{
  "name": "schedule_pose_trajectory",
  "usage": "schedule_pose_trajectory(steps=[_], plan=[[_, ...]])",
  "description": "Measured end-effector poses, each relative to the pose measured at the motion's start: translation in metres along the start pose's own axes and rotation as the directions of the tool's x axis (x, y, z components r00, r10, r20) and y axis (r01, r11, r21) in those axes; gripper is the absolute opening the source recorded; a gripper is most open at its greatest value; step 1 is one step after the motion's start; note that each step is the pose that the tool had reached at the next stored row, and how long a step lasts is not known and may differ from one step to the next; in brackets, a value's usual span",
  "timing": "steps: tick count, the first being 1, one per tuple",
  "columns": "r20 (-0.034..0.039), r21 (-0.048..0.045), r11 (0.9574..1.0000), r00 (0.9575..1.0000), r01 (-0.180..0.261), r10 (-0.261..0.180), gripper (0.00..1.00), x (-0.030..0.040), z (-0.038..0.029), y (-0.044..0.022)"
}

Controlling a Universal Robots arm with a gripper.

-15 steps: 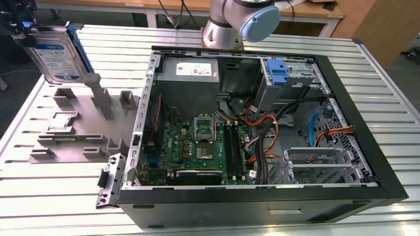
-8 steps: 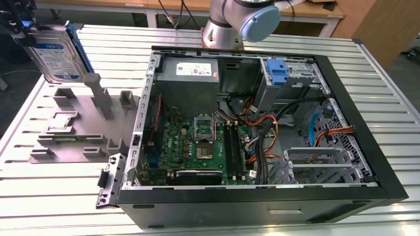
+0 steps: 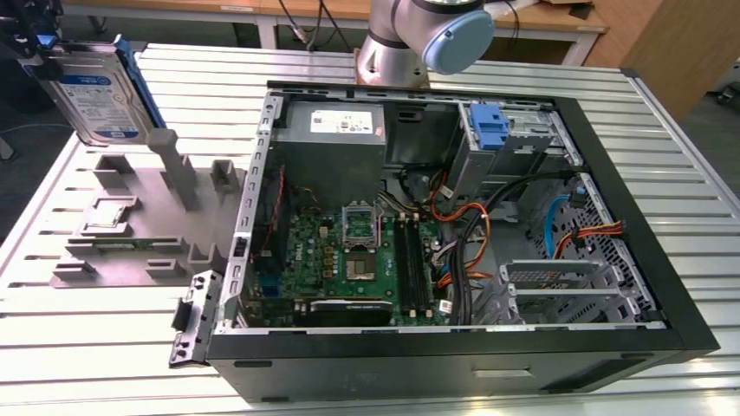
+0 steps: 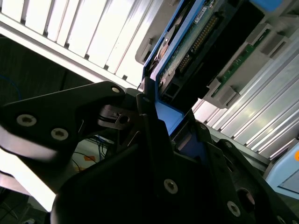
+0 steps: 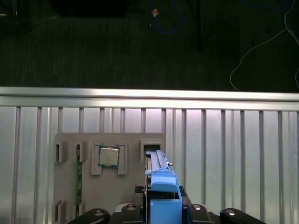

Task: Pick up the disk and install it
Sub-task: 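Pick up the disk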

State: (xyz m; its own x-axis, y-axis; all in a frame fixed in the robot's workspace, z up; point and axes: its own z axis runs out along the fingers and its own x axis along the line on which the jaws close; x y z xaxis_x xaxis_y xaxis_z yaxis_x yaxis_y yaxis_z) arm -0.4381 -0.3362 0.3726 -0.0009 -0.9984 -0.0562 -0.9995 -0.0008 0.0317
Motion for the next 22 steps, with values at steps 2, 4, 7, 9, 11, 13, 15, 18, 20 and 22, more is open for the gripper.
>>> schedule_pose_trajectory(steps=[2,4,7,9,11,13,15,18,20,22], plan=[[-0.0001,-0.0001,1.0000,1.0000,0.000,0.000,0.36,0.0000,-0.0006,0.0000],[0.0000,0.0000,1.0000,1.0000,0.000,0.000,0.36,-0.0001,-0.0012,0.0000],[0.0000,-0.0001,1.0000,1.0000,0.000,0.000,0.36,-0.0001,-0.0018,0.0000],[0.0000,0.0000,1.0000,1.0000,0.000,0.000,0.36,-0.0001,-0.0022,0.0001],[0.0000,-0.0001,1.0000,1.0000,0.000,0.000,0.36,-0.0001,-0.0027,0.0001],[0.0000,-0.0001,1.0000,1.0000,0.000,0.000,0.36,-0.0002,-0.0033,0.0001],[0.0000,0.0000,1.0000,1.0000,0.000,0.000,0.36,-0.0002,-0.0038,0.0001],[-0.0001,-0.0002,1.0000,1.0000,0.000,0.000,0.36,-0.0003,-0.0047,0.0001],[0.0000,-0.0001,1.0000,1.0000,0.000,0.000,0.36,-0.0003,-0.0055,0.0002],[0.0000,0.0000,1.0000,1.0000,0.000,0.000,0.36,-0.0003,-0.0061,0.0002]])
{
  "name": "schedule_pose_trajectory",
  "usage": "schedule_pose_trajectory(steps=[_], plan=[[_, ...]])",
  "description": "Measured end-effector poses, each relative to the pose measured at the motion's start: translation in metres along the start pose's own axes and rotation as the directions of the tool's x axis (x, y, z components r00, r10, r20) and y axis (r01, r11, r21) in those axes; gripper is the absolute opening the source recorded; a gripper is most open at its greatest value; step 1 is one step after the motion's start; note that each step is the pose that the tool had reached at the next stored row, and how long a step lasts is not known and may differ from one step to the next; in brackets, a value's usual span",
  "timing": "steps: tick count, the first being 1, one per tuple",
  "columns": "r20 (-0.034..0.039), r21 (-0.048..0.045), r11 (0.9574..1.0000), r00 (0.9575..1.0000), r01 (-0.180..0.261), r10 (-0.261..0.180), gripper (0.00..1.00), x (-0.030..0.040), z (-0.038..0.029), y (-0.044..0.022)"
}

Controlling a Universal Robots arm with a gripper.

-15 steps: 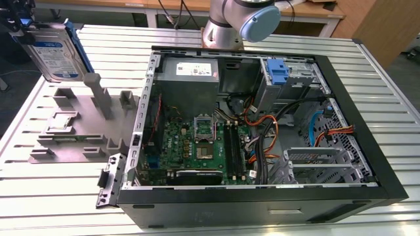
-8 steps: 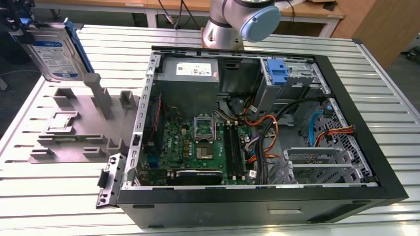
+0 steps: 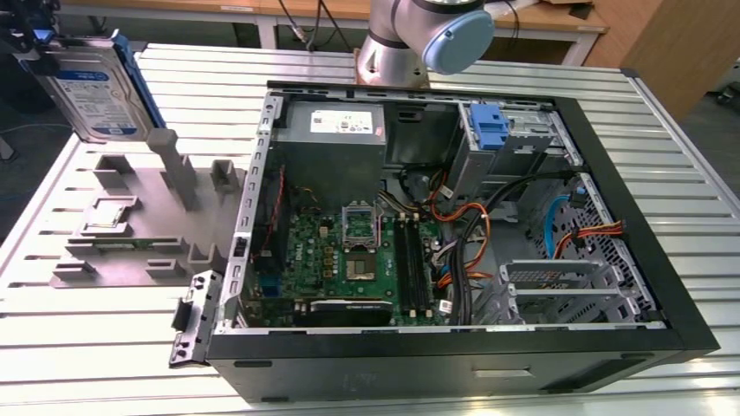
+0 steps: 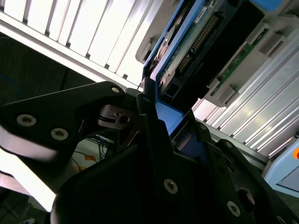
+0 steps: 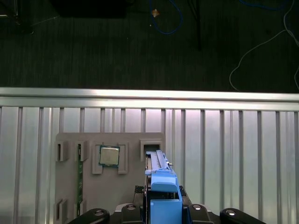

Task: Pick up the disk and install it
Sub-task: 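Pick up the disk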

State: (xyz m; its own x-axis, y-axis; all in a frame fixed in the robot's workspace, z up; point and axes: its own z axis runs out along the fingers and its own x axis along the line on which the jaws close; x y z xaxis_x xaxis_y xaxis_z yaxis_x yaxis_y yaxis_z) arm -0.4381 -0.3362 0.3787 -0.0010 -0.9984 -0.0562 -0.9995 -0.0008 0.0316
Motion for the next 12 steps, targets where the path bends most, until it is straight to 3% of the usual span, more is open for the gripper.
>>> schedule_pose_trajectory(steps=[12], plan=[[-0.0001,-0.0001,1.0000,1.0000,0.000,0.000,0.36,-0.0003,-0.0057,0.0002]])
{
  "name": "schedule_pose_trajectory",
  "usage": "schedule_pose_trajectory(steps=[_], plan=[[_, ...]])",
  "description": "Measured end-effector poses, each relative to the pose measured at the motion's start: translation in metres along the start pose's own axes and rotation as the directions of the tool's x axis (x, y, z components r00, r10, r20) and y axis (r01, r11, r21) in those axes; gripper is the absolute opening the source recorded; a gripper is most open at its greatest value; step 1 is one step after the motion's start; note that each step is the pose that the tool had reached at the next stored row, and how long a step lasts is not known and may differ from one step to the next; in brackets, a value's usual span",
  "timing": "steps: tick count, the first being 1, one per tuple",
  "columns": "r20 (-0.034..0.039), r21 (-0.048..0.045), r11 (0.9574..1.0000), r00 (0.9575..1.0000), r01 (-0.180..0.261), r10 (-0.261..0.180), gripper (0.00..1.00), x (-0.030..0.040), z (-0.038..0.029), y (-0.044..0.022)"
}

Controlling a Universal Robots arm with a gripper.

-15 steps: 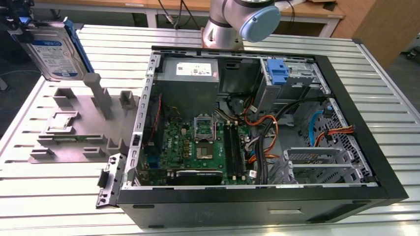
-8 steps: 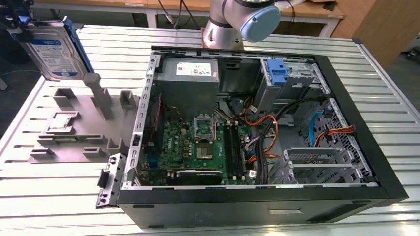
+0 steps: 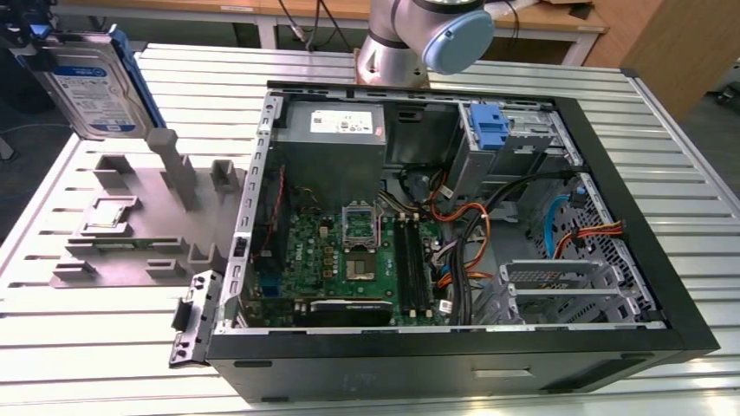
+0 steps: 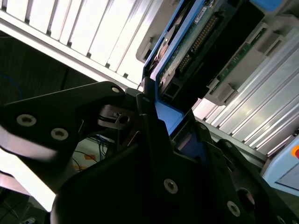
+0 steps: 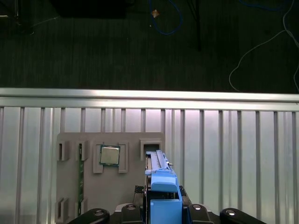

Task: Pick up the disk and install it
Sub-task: 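Pick up the disk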

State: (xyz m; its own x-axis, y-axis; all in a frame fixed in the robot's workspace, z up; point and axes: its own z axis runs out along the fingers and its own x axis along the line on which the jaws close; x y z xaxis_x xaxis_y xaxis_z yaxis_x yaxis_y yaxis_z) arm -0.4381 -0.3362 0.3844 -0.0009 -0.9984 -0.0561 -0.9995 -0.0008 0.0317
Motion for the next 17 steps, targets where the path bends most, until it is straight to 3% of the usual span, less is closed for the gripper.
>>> schedule_pose_trajectory(steps=[17], plan=[[0.0000,0.0000,1.0000,1.0000,0.000,0.000,0.36,-0.0003,-0.0051,0.0002]])
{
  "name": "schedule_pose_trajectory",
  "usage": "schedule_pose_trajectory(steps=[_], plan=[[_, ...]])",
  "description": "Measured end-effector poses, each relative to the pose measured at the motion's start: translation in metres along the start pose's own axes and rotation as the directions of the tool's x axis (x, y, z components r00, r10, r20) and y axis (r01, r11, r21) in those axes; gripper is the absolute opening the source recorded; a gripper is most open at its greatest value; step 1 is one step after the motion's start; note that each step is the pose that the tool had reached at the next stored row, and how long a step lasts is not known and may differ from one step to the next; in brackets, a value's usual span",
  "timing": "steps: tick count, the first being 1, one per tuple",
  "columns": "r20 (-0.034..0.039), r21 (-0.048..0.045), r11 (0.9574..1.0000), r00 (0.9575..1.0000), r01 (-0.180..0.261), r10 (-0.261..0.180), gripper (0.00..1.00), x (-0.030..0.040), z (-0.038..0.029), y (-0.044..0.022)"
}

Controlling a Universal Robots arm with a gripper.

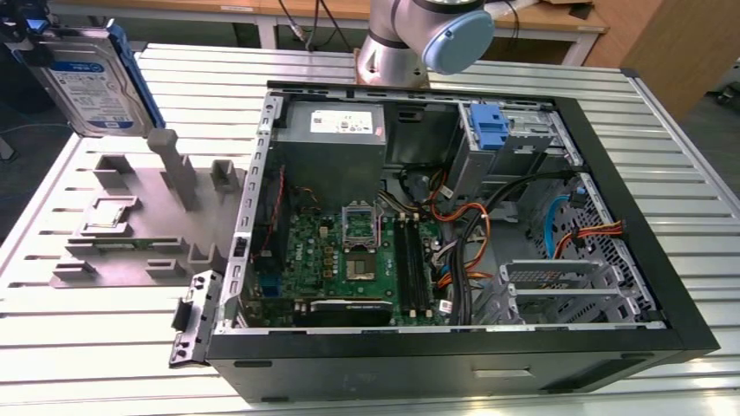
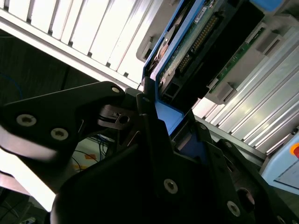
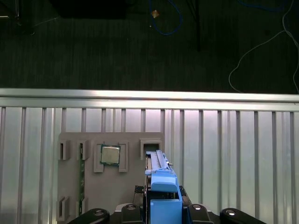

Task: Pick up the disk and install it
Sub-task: 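Pick up the disk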

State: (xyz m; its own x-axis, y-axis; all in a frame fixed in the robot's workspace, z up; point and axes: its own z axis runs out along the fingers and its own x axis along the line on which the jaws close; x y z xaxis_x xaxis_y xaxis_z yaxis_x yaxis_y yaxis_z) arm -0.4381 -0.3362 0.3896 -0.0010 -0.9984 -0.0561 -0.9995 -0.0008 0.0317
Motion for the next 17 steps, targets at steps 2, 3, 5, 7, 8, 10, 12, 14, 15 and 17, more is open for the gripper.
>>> schedule_pose_trajectory(steps=[2,3,5,7,8,10,12,14,15,17], plan=[[0.0000,0.0001,1.0000,1.0000,0.000,0.000,0.36,0.0000,-0.0004,0.0000],[0.0000,0.0000,1.0000,1.0000,0.000,0.000,0.36,0.0000,-0.0007,0.0000],[0.0000,-0.0001,1.0000,1.0000,0.000,0.000,0.36,-0.0001,-0.0014,0.0000],[0.0000,0.0000,1.0000,1.0000,0.000,0.000,0.36,-0.0001,-0.0022,0.0001],[0.0000,0.0000,1.0000,1.0000,0.000,0.000,0.36,-0.0001,-0.0025,0.0001],[0.0000,0.0001,1.0000,1.0000,0.000,0.000,0.36,-0.0002,-0.0031,0.0001],[0.0000,0.0000,1.0000,1.0000,0.000,0.000,0.36,-0.0002,-0.0039,0.0001],[0.0001,0.0001,1.0000,1.0000,0.000,0.000,0.36,-0.0003,-0.0043,0.0001],[0.0000,0.0001,1.0000,1.0000,0.000,0.000,0.36,-0.0003,-0.0045,0.0001],[0.0000,0.0000,1.0000,1.0000,0.000,0.000,0.36,-0.0003,-0.0050,0.0002]])
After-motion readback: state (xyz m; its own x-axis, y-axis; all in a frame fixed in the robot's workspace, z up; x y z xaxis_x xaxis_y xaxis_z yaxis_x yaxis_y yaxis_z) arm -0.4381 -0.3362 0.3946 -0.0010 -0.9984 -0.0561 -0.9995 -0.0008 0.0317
